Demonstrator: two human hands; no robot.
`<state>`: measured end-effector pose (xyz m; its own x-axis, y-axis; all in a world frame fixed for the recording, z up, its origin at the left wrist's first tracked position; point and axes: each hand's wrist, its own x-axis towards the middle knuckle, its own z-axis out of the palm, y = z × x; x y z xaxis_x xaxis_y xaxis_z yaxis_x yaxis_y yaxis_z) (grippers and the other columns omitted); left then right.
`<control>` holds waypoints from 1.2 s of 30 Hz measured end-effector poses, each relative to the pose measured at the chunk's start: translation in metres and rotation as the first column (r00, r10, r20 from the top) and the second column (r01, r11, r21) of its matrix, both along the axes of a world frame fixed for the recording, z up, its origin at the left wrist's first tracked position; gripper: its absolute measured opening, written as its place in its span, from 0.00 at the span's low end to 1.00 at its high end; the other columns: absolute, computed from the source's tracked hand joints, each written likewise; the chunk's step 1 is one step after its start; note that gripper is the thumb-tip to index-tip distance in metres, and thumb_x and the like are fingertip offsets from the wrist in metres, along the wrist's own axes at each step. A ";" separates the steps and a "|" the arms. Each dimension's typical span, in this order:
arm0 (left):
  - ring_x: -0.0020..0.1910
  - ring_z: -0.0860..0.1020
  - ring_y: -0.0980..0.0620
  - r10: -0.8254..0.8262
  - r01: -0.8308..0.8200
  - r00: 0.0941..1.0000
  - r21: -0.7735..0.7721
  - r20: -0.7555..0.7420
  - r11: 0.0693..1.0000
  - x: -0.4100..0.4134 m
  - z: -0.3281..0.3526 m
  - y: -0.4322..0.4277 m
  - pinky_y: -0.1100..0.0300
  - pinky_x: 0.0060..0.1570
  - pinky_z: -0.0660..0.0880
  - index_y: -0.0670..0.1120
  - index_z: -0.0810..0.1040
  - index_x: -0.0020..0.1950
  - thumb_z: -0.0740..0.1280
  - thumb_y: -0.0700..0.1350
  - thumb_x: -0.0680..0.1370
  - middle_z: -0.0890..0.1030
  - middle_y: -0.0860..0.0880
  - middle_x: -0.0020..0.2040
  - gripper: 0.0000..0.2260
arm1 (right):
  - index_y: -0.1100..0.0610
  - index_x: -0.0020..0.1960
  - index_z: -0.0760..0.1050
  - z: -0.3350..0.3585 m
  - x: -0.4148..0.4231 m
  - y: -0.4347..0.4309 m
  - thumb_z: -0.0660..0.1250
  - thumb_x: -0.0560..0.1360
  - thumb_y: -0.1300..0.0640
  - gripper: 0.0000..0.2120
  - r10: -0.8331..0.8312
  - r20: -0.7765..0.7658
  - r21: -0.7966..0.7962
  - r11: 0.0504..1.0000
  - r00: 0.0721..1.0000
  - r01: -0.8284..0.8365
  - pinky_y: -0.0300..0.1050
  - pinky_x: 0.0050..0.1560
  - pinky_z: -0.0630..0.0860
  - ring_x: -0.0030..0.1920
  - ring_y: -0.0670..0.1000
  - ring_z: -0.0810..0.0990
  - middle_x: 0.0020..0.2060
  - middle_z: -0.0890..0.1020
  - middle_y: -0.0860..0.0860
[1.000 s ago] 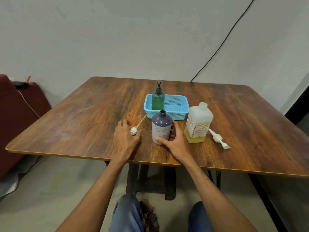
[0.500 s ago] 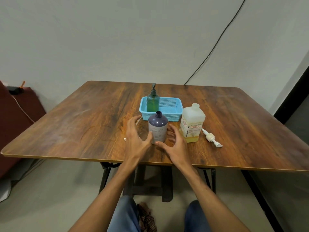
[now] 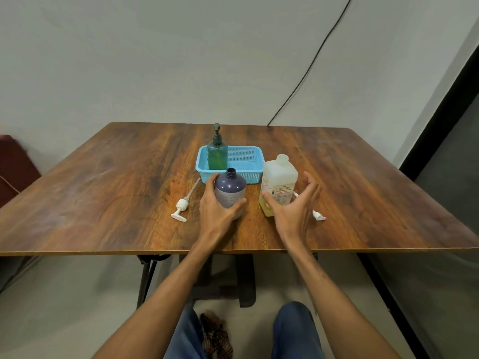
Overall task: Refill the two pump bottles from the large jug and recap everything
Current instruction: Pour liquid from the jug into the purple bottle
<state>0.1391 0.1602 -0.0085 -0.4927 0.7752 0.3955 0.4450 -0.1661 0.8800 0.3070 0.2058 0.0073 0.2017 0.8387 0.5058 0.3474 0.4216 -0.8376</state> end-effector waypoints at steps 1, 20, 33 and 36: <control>0.70 0.73 0.50 0.004 -0.004 1.000 0.004 -0.001 1.000 0.001 -0.001 0.003 0.46 0.69 0.74 0.48 0.65 0.77 0.82 0.52 0.68 0.74 0.48 0.73 0.42 | 0.51 0.74 0.59 0.001 0.000 0.006 0.83 0.63 0.45 0.49 0.040 0.009 -0.041 0.998 0.999 -0.040 0.38 0.56 0.75 0.61 0.32 0.68 0.68 0.68 0.49; 0.69 0.74 0.54 0.042 -0.047 0.998 0.153 0.038 0.987 0.007 -0.014 0.028 0.43 0.67 0.75 0.56 0.66 0.77 0.78 0.59 0.68 0.73 0.54 0.72 0.40 | 0.48 0.71 0.67 0.038 0.013 0.051 0.82 0.61 0.52 0.42 0.111 0.614 -0.020 0.992 0.781 -0.125 0.52 0.47 0.82 0.53 0.52 0.80 0.58 0.81 0.50; 0.68 0.73 0.52 0.102 -0.105 0.994 0.170 0.028 0.980 0.003 -0.018 0.032 0.39 0.67 0.72 0.62 0.64 0.76 0.78 0.58 0.69 0.74 0.53 0.71 0.39 | 0.55 0.71 0.70 0.077 0.006 0.052 0.80 0.63 0.59 0.39 -0.040 0.830 0.161 0.972 0.556 -0.169 0.58 0.59 0.76 0.61 0.58 0.79 0.64 0.79 0.55; 0.67 0.73 0.52 0.109 -0.109 0.994 0.169 0.009 0.980 0.003 -0.017 0.032 0.38 0.67 0.73 0.62 0.65 0.76 0.78 0.56 0.69 0.74 0.52 0.71 0.39 | 0.54 0.71 0.70 0.081 0.003 0.050 0.79 0.62 0.61 0.39 -0.061 0.862 0.162 0.974 0.504 -0.159 0.59 0.62 0.74 0.62 0.59 0.78 0.65 0.79 0.55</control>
